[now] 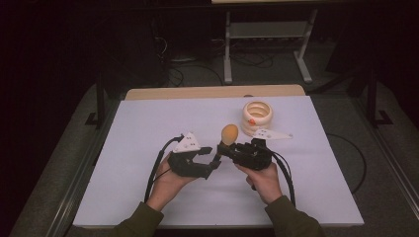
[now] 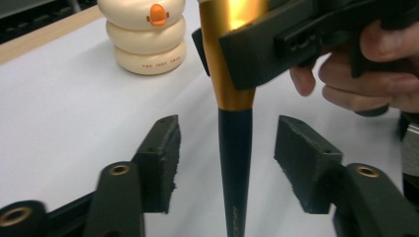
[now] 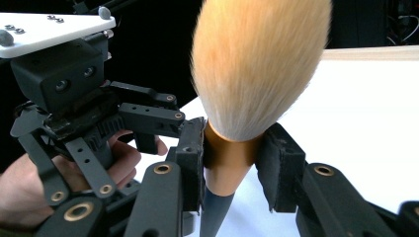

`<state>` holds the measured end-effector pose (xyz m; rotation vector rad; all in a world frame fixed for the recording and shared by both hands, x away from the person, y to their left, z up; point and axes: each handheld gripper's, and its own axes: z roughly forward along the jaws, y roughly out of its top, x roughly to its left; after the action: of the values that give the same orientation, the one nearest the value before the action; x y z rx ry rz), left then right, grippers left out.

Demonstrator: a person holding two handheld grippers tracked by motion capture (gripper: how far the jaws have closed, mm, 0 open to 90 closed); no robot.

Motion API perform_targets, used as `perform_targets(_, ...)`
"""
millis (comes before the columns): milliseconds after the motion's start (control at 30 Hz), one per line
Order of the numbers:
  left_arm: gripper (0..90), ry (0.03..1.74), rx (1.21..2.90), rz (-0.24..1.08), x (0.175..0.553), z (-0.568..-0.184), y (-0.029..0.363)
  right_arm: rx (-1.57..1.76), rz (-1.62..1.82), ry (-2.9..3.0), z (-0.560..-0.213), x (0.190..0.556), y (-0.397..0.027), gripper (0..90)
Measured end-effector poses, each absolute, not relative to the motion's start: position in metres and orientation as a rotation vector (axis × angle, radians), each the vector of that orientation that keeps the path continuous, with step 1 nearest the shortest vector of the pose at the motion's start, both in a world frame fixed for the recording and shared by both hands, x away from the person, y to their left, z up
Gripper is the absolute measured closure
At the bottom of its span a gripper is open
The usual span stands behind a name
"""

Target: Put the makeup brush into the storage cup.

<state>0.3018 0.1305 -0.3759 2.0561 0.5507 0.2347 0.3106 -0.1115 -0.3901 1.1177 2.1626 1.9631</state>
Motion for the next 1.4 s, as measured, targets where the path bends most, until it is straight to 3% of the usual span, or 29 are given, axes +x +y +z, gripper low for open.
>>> perform_targets(533,14.7,0.575,2.065,0.205,0.3,-0.378,0.162,1.019,1.806,2.23,-0.383,0.313,-0.115,64.2)
perform_targets(933,4.1,0.628,1.976,0.263,0.293,-0.378,0.203,0.995,1.779,2.238,-0.378,0.313,-0.119,64.2)
perform_targets(1400,1.3,0.661,1.887,0.296,0.279,-0.388,0.238,0.98,1.742,2.242,-0.372,0.318,-0.131,64.2)
